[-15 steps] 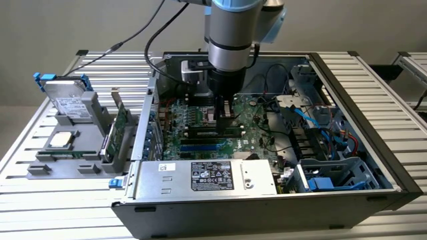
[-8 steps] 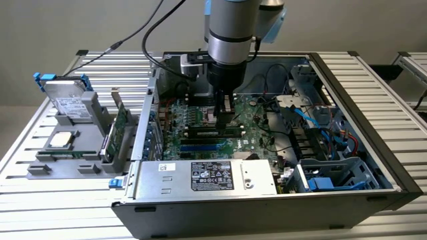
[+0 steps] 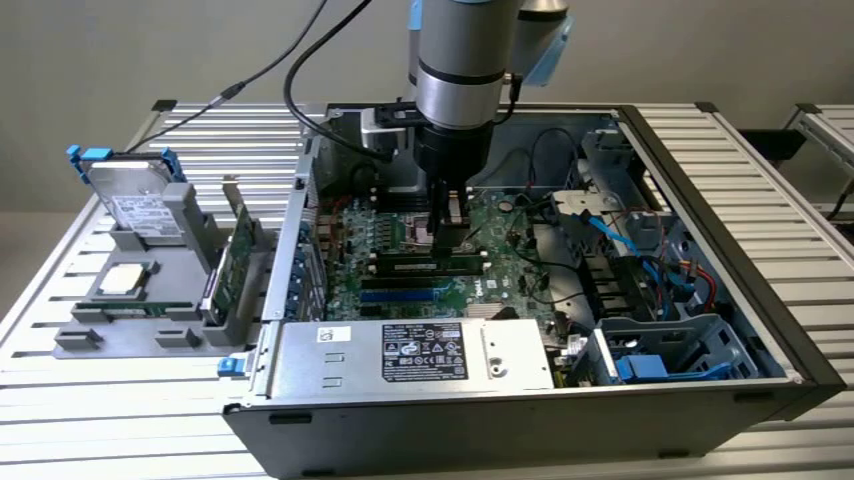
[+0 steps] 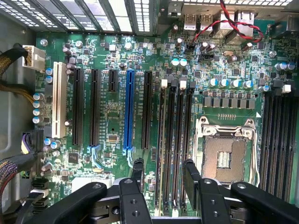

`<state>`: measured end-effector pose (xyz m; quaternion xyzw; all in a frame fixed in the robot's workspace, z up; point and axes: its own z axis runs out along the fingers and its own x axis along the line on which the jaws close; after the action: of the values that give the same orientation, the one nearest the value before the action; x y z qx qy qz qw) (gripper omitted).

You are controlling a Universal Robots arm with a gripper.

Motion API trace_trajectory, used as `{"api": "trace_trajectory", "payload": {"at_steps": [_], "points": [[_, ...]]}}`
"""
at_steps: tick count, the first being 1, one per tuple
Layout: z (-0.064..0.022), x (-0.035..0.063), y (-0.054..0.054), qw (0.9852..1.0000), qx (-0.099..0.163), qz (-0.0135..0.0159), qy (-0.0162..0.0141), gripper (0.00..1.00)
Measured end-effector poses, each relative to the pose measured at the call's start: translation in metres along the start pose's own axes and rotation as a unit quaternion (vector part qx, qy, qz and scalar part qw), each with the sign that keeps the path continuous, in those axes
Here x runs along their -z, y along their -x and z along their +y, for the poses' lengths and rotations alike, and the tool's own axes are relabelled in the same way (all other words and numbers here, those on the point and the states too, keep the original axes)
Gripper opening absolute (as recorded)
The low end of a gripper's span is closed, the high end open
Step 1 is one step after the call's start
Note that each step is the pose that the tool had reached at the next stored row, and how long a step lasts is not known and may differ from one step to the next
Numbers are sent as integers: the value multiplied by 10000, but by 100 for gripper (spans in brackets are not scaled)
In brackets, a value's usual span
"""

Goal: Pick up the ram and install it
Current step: 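Press down the ram until it locks into place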

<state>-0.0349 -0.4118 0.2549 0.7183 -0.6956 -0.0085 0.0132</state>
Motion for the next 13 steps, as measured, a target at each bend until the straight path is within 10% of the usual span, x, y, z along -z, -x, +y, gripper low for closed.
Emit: {"api": "trace_trajectory", "payload": {"at_steps": [5, 13], "points": [[0, 0, 0, 10000, 0, 0, 0, 45], [0, 0, 0, 10000, 0, 0, 0, 14]]}}
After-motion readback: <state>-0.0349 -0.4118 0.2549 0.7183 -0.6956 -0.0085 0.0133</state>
